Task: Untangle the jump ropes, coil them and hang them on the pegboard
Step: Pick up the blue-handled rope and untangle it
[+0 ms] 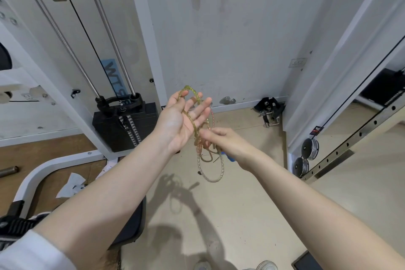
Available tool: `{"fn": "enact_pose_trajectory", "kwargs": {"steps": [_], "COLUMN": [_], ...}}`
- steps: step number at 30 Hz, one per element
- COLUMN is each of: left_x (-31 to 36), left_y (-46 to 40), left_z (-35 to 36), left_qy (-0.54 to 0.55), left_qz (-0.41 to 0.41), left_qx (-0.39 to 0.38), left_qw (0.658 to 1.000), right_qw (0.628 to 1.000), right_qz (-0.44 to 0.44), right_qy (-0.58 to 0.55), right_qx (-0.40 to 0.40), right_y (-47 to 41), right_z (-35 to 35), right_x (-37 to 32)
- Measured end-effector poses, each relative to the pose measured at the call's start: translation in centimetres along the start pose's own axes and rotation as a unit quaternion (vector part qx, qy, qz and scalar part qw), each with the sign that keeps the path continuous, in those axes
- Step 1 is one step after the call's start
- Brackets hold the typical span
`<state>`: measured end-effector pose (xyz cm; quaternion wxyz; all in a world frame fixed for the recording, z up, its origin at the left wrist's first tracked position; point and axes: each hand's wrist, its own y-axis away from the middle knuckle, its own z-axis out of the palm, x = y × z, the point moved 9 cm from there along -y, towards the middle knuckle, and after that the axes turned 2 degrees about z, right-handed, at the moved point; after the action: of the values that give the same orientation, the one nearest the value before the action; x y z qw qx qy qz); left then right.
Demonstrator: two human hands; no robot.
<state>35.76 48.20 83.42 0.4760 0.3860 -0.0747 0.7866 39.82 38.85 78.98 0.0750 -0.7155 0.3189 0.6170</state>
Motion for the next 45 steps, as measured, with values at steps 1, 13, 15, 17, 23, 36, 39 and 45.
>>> {"fn": "enact_pose_trajectory", "kwargs": {"steps": [1, 13, 15, 17, 23, 36, 39, 45], "left_x": [-0.1, 1.7, 1.3, 0.2, -4.6, -5.9, -6.3, -9.9], "left_y": [0.0, -2.7, -0.7, 2.0, 2.3, -2.7, -3.8, -4.4], "left_z": [0.2, -5.3, -1.2, 3.1, 6.6, 5.9, 5.2, 7.4], "left_qy": [-0.006, -0.651, -0.679, -0.661, -0.649, -0.685, -0.635, -0.504], "left_qz": [-0.003, 0.098, 0.236, 0.351, 0.301, 0.179, 0.141, 0.044], "left_qx": [0.0, 0.088, 0.014, -0.093, -0.254, -0.071, -0.03, -0.078], "left_qw": [1.0, 0.748, 0.695, 0.657, 0.651, 0.703, 0.759, 0.859], "right_qw": [1.0, 0.971, 0.966, 0.968, 0.962, 0.935, 0.933, 0.987], "right_qz": [-0.01, -0.023, -0.02, -0.017, 0.033, 0.045, 0.025, -0.008], "right_qy": [0.006, -0.237, -0.257, -0.248, -0.27, 0.194, 0.192, 0.135], "right_qx": [0.013, -0.036, -0.029, -0.018, -0.015, 0.294, 0.302, 0.086], "right_y": [0.0, 1.0, 1.0, 1.1, 1.7, 1.6, 1.5, -0.4], "right_z": [0.0, -3.5, -4.0, -4.4, -5.8, -21.7, -25.4, -23.3], "right_x": [-0.2, 0.3, 0.5, 0.8, 1.7, 3.4, 3.9, 5.7]}}
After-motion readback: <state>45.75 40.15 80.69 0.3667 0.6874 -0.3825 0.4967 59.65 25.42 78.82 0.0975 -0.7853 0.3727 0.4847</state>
